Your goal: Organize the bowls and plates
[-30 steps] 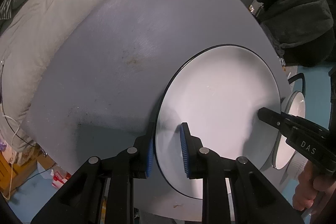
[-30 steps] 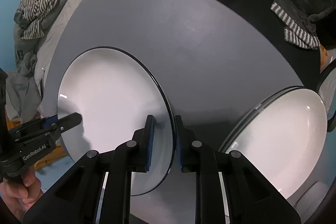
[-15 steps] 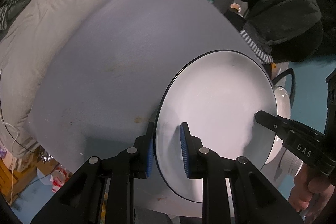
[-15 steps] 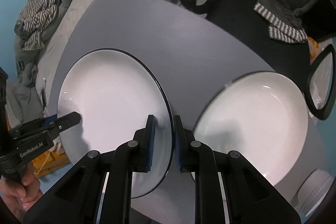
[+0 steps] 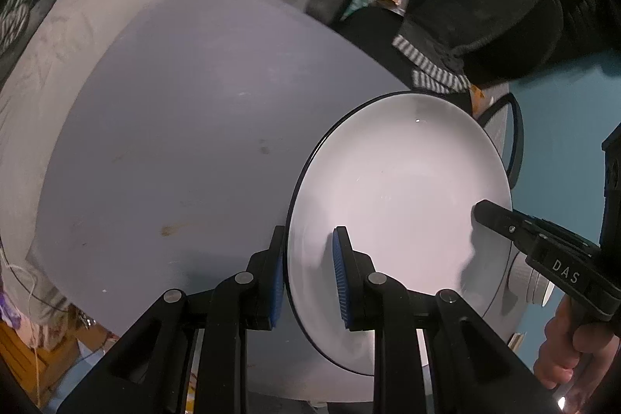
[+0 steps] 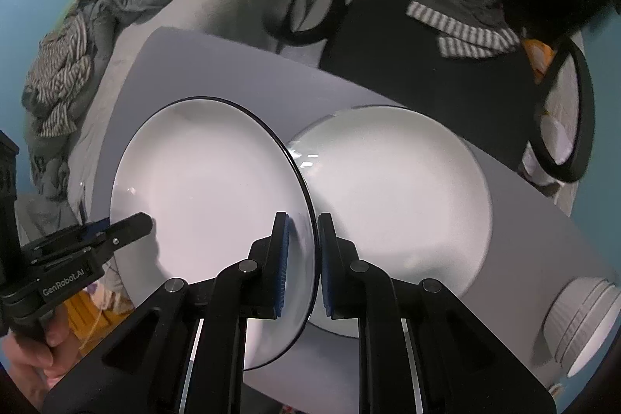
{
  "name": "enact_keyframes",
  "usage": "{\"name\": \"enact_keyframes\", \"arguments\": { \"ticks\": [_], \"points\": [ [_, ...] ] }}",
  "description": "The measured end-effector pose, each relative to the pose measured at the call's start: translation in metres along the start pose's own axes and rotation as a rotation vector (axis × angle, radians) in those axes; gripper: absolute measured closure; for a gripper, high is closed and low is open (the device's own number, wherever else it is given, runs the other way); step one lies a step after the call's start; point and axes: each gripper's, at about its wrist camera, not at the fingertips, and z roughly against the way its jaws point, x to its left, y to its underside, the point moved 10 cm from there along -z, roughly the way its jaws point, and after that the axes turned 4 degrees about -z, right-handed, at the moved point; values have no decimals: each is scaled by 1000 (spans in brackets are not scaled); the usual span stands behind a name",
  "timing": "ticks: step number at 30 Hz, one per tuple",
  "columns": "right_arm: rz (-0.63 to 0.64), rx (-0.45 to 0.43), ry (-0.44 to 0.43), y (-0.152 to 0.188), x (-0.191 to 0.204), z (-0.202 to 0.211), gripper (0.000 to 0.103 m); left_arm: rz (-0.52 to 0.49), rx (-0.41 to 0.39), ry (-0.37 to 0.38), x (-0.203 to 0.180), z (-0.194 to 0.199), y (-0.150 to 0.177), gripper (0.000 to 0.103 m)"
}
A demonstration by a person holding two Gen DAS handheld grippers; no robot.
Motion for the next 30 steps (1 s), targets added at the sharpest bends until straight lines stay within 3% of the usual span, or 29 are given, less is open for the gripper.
{"name": "enact_keyframes", "arguments": {
  "ticks": [16,30],
  "points": [
    [-142,-14,9,11,-81,11,88,-123,55,-22,-78,-31,-4,81],
    [-148,8,11,4,-112,1,88,-118,70,-56,-96,-52,-9,81]
  ]
}}
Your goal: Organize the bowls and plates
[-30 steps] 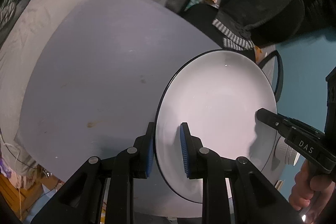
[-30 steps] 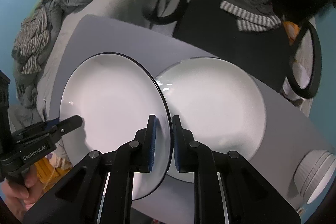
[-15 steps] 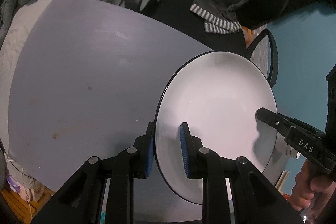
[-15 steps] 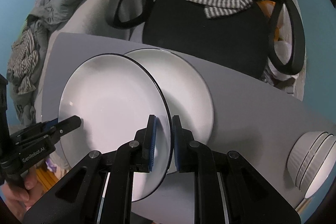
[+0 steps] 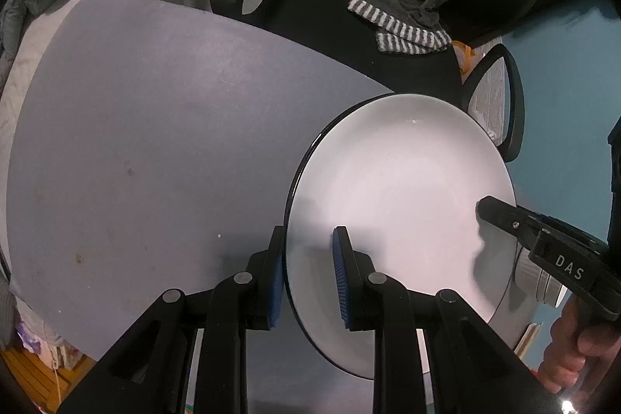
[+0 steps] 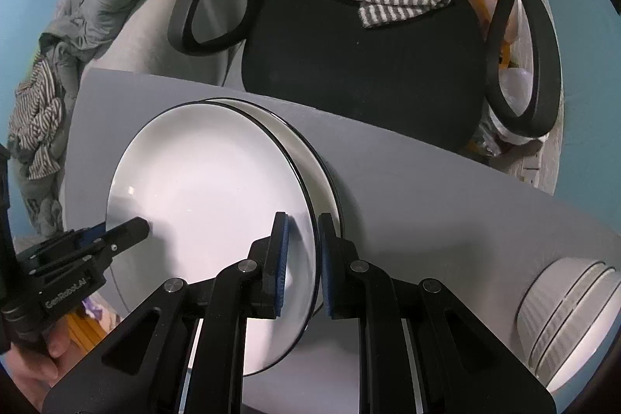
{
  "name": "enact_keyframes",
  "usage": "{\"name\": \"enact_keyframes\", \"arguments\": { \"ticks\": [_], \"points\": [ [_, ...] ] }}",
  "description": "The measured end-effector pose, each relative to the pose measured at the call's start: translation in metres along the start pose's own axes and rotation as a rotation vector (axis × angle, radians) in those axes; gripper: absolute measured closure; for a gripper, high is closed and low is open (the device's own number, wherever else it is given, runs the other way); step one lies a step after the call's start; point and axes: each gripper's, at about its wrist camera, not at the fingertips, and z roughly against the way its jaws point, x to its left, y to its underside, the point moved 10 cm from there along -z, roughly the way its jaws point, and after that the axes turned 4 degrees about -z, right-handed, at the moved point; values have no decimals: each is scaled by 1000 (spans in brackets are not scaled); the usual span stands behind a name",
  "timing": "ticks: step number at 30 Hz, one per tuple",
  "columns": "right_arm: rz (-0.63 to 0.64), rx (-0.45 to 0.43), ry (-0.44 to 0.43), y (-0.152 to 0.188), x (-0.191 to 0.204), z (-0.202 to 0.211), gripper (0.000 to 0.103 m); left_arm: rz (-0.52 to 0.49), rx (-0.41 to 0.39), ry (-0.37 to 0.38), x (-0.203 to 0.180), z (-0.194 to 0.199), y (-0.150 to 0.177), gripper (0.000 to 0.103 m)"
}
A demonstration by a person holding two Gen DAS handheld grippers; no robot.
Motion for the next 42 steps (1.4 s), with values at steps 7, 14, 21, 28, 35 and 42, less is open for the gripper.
{"name": "enact_keyframes", "arguments": {
  "ticks": [7,14,21,28,35,42],
  "points": [
    [15,21,5,-1,2,-5,88,4,27,-14,3,-5,3,81],
    [-11,55,15,4,-2,-12,87,-19,32,-18,3,-8,6,81],
    [-42,94,-3,4,4,-13,68,-52,33,-32,-1,-7,0,80],
    [-75,128,-18,4,9,-11,54,-51,26,-20,-3,-5,-4,77],
    [-74,148,-9,6,10,-8,49,-80,22,-24,-4,-2,-2,77],
    [-63,172,44,9,8,-5,41,-73,22,-10,-3,2,3,75]
  ]
}}
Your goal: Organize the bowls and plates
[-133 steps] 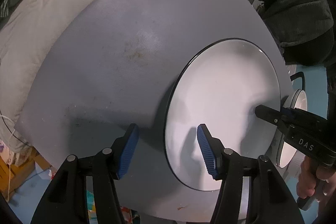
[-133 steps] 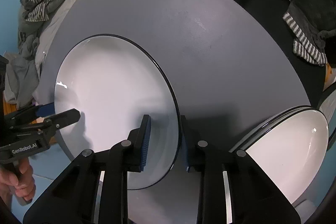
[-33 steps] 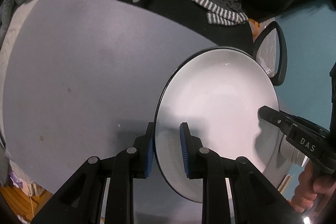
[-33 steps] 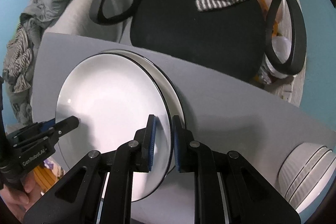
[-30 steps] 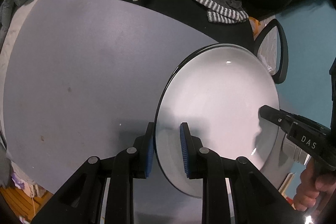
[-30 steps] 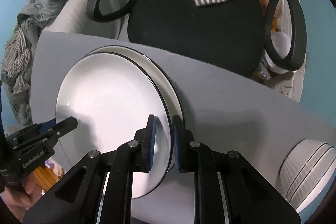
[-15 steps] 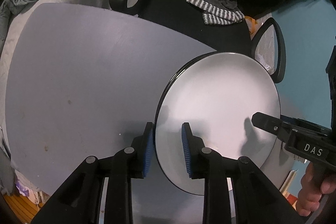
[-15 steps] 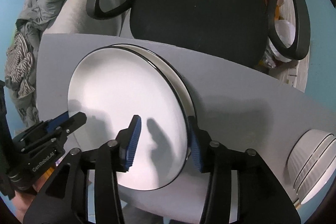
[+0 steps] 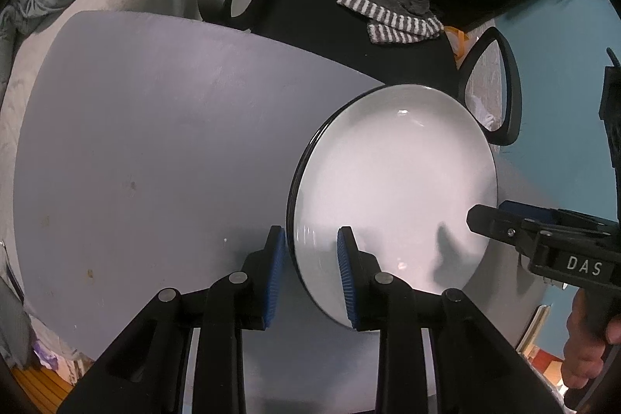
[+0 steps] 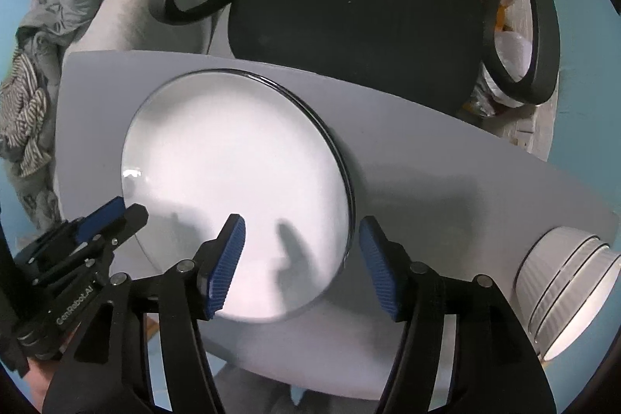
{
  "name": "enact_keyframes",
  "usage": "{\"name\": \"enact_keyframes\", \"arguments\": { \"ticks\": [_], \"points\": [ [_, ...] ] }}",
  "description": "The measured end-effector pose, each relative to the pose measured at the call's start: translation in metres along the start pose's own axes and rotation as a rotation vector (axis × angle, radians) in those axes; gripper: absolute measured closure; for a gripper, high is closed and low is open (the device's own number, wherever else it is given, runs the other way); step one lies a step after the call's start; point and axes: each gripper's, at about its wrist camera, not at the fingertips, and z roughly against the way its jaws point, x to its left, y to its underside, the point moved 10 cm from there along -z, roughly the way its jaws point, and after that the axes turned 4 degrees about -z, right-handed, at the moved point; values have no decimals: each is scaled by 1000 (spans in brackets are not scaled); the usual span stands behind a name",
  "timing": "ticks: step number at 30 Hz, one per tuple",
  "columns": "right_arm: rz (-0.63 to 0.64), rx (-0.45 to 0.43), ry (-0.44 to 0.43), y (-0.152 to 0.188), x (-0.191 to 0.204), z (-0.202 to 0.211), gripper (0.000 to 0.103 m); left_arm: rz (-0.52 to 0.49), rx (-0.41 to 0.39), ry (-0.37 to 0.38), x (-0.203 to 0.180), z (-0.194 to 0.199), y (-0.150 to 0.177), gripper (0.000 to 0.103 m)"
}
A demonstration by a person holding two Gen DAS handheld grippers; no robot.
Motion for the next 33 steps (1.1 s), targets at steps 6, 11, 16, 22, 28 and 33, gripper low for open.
{"name": "enact_keyframes", "arguments": {
  "ticks": [6,11,16,22,28,33],
  "points": [
    [12,-23,9,7,2,9,41,-8,-20,-3,-2,10,5,75],
    [56,-65,43,17,5,23,40,-62,-59,-34,-12,28,12,61],
    [100,-109,68,31,3,38,36,-114,-75,-39,-29,44,24,51],
    [98,-150,64,49,-13,57,34,-185,-83,-32,-58,59,40,43],
    [53,-196,54,68,-42,80,34,-250,-66,-14,-92,66,52,38],
    [-6,-233,54,83,-77,100,34,-307,-54,1,-123,68,58,38]
  ]
}}
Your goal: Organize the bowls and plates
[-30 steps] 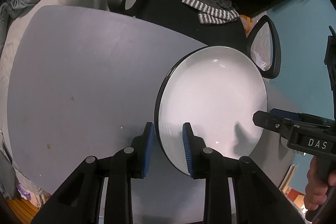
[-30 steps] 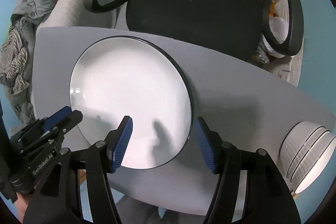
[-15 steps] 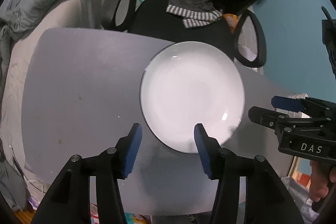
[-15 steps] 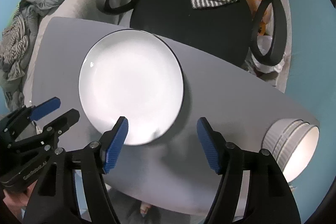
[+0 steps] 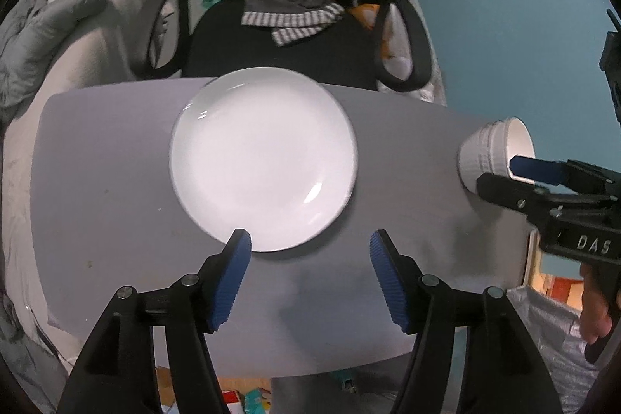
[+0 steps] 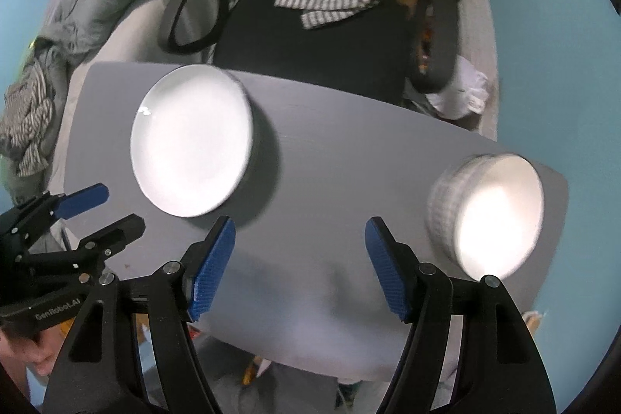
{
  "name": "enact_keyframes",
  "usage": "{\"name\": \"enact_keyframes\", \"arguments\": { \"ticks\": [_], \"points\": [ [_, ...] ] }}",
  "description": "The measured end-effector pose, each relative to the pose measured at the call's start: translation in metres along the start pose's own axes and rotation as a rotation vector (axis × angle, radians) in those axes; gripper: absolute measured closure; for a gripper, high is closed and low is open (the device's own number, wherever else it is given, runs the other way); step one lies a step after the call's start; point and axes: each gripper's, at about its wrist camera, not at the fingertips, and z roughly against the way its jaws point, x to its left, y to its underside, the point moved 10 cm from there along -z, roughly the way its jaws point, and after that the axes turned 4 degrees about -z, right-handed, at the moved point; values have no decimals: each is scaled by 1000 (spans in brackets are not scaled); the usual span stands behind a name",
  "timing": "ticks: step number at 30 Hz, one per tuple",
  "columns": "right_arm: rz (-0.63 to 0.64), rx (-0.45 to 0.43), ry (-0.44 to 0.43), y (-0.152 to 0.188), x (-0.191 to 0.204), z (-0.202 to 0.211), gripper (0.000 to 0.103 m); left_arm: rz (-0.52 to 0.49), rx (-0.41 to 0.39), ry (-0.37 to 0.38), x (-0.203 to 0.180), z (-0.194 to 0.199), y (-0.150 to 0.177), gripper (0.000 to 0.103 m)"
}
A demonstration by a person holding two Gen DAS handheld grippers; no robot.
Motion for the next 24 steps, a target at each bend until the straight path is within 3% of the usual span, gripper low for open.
{"name": "enact_keyframes", "arguments": {
  "ticks": [14,24],
  "points": [
    [-205,-52,9,25,-123,38,34,-135,28,34,-90,-5,-17,37],
    [-269,-76,-30,25,-186,37,34,-134,85,93,-142,-38,-40,34]
  ]
}}
